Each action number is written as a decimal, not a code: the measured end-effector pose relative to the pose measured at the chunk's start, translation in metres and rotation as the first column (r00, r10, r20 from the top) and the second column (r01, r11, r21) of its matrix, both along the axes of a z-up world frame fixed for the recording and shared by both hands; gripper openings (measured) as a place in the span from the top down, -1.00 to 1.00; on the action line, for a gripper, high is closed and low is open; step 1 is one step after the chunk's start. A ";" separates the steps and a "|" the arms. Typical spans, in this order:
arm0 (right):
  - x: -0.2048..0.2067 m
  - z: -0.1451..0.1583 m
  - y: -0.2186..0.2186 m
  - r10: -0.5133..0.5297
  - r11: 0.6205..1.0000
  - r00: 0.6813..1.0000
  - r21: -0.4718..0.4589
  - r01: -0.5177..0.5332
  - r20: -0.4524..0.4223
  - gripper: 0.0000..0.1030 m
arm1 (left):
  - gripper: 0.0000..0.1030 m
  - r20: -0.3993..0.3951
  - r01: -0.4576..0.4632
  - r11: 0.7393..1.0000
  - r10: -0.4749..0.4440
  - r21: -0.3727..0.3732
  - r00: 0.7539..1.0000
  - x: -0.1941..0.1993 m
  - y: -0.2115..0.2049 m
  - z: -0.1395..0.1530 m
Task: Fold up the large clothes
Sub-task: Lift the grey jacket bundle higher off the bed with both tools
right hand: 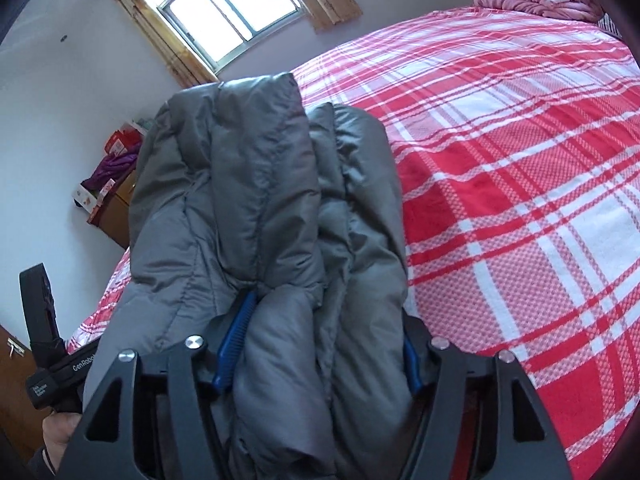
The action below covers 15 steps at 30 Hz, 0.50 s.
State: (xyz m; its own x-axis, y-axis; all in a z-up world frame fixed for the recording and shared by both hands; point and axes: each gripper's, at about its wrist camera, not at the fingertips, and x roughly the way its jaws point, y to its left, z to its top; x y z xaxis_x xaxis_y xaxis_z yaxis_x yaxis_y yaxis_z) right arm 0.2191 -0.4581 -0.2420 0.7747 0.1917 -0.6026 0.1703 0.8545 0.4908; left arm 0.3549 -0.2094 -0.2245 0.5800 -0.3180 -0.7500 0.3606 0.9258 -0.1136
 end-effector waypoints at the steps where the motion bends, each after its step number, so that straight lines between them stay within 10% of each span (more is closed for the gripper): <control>1: -0.001 0.000 0.000 -0.001 1.000 1.000 -0.004 0.001 0.002 -0.21 | -0.80 0.012 0.002 1.000 -0.002 0.010 1.000 -0.002 -0.002 0.001; 11: 0.001 0.003 0.012 0.003 0.997 1.000 -0.072 -0.004 -0.018 -0.12 | -0.78 0.011 -0.006 0.999 0.006 0.034 1.000 -0.002 -0.015 0.002; 15: -0.001 0.003 0.012 0.004 0.996 1.000 -0.083 -0.005 -0.017 -0.07 | -0.48 0.032 0.043 0.999 -0.044 0.029 0.999 -0.011 -0.022 0.005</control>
State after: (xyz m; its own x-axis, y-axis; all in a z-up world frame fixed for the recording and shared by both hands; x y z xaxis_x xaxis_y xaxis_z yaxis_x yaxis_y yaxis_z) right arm 0.2185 -0.4457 -0.2394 0.7639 0.1434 -0.6292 0.1740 0.8931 0.4148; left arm 0.3437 -0.2309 -0.2192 0.5901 -0.3222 -0.7403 0.4039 0.9118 -0.0749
